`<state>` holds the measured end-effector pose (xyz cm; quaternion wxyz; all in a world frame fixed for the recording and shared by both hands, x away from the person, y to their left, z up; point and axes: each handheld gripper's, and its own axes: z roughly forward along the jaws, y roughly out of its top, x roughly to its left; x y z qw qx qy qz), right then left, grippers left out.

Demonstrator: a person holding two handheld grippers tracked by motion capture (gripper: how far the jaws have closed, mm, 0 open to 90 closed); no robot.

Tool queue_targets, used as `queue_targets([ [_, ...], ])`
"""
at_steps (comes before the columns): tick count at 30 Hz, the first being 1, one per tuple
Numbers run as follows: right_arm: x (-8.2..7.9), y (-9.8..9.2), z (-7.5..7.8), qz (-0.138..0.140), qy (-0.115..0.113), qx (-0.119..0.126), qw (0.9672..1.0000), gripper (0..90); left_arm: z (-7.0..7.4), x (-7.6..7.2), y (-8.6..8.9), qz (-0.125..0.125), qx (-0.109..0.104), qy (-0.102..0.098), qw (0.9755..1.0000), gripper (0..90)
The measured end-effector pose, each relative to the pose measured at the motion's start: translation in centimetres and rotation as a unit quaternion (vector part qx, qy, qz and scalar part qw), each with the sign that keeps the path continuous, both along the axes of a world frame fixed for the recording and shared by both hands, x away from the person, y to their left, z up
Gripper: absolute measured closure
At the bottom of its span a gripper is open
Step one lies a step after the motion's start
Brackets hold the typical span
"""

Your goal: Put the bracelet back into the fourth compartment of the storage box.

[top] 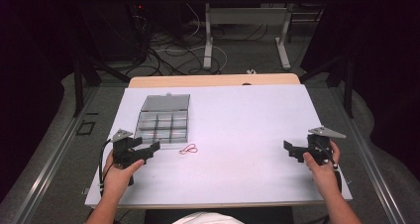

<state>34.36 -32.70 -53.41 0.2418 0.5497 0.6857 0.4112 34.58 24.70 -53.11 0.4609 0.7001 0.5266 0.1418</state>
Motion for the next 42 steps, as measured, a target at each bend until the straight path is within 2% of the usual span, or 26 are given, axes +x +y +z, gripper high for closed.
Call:
queue_targets([
  [4, 0.0, -0.1, -0.2, 0.003, 0.001, 0.001, 1.0000, 0.0, 0.0, 0.0, -0.1, -0.001, -0.002, 0.003, 1.0000, 17.3],
  [7, -0.1, 0.0, -0.3, -0.005, 0.003, 0.008, 1.0000, 0.0, 0.1, -0.1, 0.0, -0.005, 0.001, 0.009, 0.9999, 18.5],
  [16, -0.3, 0.4, -0.5, 0.010, 0.011, 0.005, 0.9999, 0.0, 0.1, -0.2, -0.4, 0.003, -0.006, 0.011, 0.9999, 24.0],
  [20, -0.4, 0.5, -0.4, 0.012, 0.008, 0.003, 0.9999, 0.0, 0.2, -0.3, -0.7, -0.005, 0.002, 0.017, 0.9998, 26.1],
  [30, -0.7, 0.6, -0.3, 0.019, 0.005, 0.003, 0.9998, 0.0, 0.1, -0.3, -1.2, -0.005, 0.003, 0.019, 0.9998, 28.5],
  [36, -0.7, 0.5, -0.3, 0.014, 0.004, 0.004, 0.9999, 0.0, 0.1, -0.3, -1.5, -0.007, -0.006, 0.022, 0.9997, 29.5],
  [42, -0.7, 0.6, -0.4, 0.019, 0.006, 0.002, 0.9998, 0.0, 0.3, -0.3, -1.9, 0.000, -0.025, 0.054, 0.9982, 31.9],
])
